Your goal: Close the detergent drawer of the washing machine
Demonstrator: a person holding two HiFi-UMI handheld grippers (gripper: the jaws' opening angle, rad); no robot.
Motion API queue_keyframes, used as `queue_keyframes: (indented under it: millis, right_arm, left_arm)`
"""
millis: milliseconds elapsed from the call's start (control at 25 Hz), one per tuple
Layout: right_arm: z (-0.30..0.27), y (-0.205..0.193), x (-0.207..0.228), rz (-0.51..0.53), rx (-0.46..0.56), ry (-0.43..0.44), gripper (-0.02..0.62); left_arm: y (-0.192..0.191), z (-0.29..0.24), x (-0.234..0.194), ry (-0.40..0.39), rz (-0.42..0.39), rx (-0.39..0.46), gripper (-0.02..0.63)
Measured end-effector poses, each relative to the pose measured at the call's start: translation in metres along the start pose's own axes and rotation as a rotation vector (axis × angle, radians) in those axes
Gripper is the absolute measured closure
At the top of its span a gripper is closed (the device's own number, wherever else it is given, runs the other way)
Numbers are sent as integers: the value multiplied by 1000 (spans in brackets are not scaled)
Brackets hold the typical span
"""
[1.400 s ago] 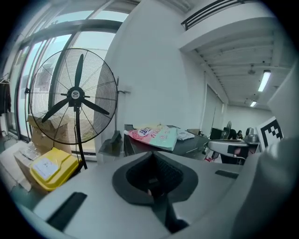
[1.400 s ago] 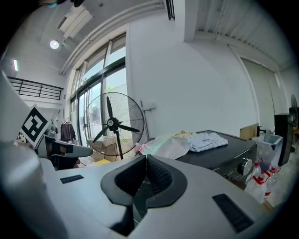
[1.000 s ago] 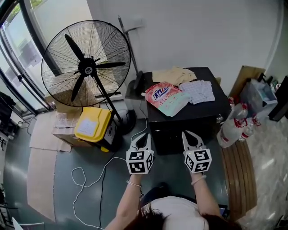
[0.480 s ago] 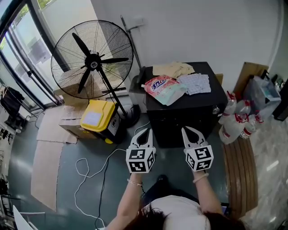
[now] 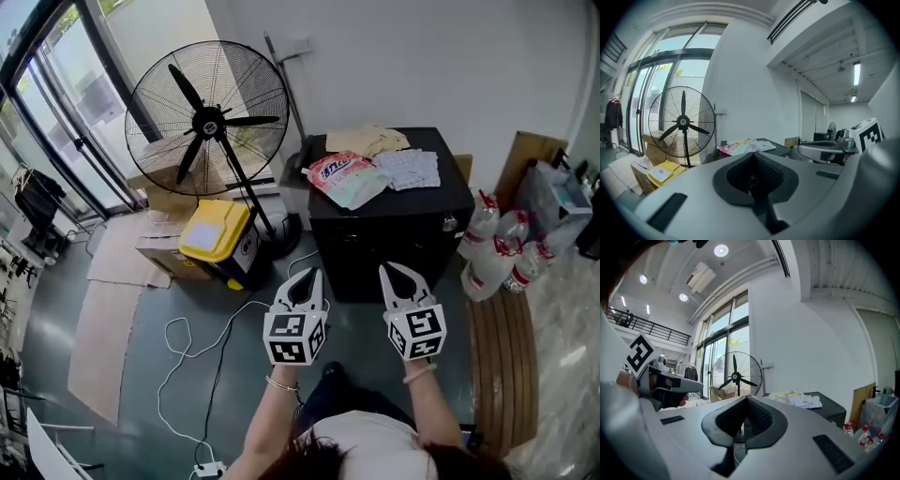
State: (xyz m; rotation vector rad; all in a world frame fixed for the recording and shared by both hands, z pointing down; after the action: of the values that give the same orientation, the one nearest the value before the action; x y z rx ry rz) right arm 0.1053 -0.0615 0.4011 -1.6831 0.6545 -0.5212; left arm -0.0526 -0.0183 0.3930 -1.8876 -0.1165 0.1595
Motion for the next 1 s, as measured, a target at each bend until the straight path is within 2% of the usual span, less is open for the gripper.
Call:
queue_keyframes:
  millis: [520, 1000]
  right_arm:
    - [26, 6, -9, 33, -1, -42, 568]
    - [45, 19, -59, 72, -3, -78, 568]
  left_arm:
    - [8, 21, 11, -38, -21, 16, 588]
    - [-2, 68, -8, -69, -13, 27, 588]
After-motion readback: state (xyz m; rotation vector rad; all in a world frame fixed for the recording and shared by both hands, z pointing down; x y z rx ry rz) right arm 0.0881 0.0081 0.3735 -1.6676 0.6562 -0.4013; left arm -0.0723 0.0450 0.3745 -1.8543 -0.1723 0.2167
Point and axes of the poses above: the fingertips, and each gripper's own axes: z backward along the fingers, x to its right, y out of its top, the point moved 3 cm from there along z, backward along the fingers, and after that the axes turned 7 degrees about -x, right-handed, at the moved point
